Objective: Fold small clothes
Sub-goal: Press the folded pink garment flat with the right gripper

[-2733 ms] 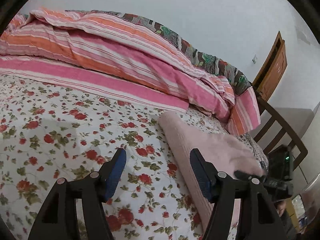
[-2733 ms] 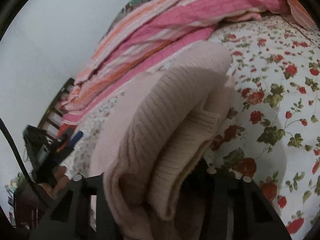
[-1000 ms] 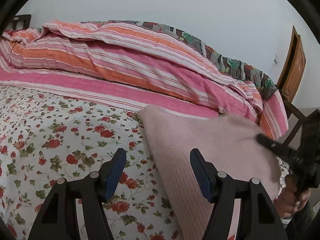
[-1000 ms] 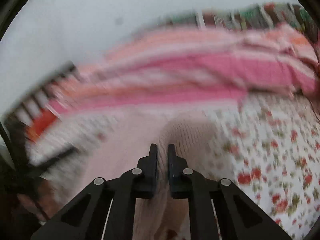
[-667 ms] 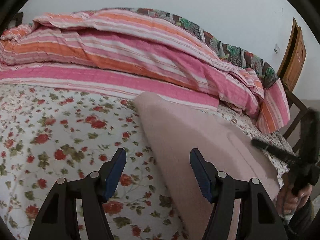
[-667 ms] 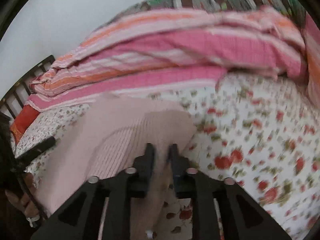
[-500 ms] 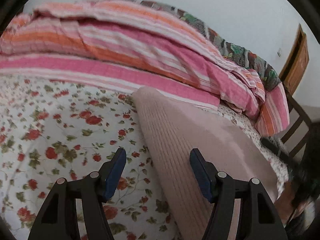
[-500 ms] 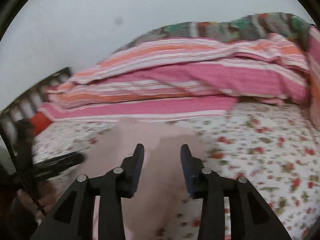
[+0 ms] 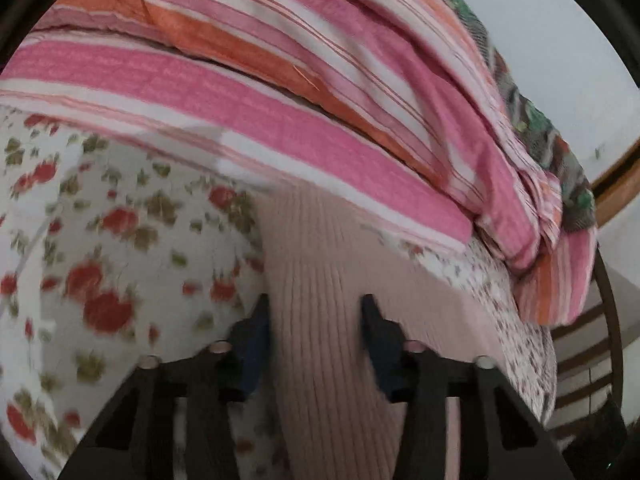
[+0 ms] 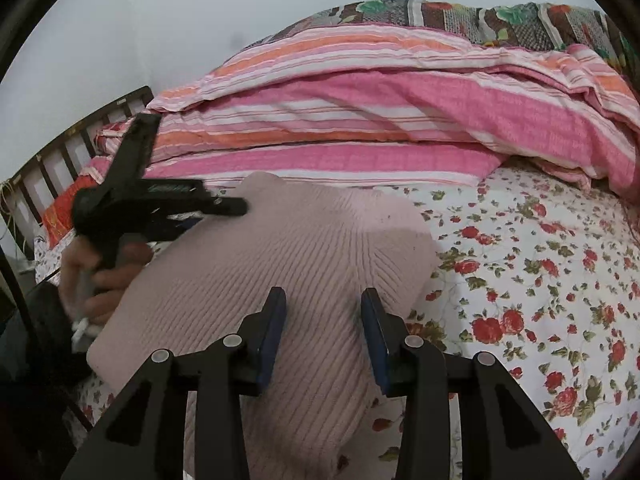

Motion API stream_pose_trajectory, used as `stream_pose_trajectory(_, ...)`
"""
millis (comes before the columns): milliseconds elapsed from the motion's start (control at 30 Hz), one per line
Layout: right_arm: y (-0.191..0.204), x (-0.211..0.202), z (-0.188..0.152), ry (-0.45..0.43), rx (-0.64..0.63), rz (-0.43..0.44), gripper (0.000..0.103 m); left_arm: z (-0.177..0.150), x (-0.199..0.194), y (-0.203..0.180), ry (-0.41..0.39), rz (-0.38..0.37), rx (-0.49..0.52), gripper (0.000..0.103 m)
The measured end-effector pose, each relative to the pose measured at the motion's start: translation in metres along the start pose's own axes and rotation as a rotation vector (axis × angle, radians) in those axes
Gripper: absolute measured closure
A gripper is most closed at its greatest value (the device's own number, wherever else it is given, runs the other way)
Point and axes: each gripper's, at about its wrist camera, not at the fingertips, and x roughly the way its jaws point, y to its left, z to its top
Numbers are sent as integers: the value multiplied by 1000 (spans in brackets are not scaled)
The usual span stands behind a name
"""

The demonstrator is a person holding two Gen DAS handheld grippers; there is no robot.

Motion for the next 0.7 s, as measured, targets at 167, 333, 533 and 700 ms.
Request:
stream_pose_trajectory(167,0,2,-1,0,1,0,65,-6,-6,-25,-71,144,134,68)
stream_pose_trajectory(333,-8,-3,8,-48,55,27,65,-41,-30,-52,-127,227,300,62)
stream_pose_trajectory(533,-14,14,12,-17,81,-61,66,-87,-58,-67,-192,277,418,61)
stream_pose_trajectory(700,-20,18,8,-17,101,-68,64,-105,-71,-64,-204,265,427,61)
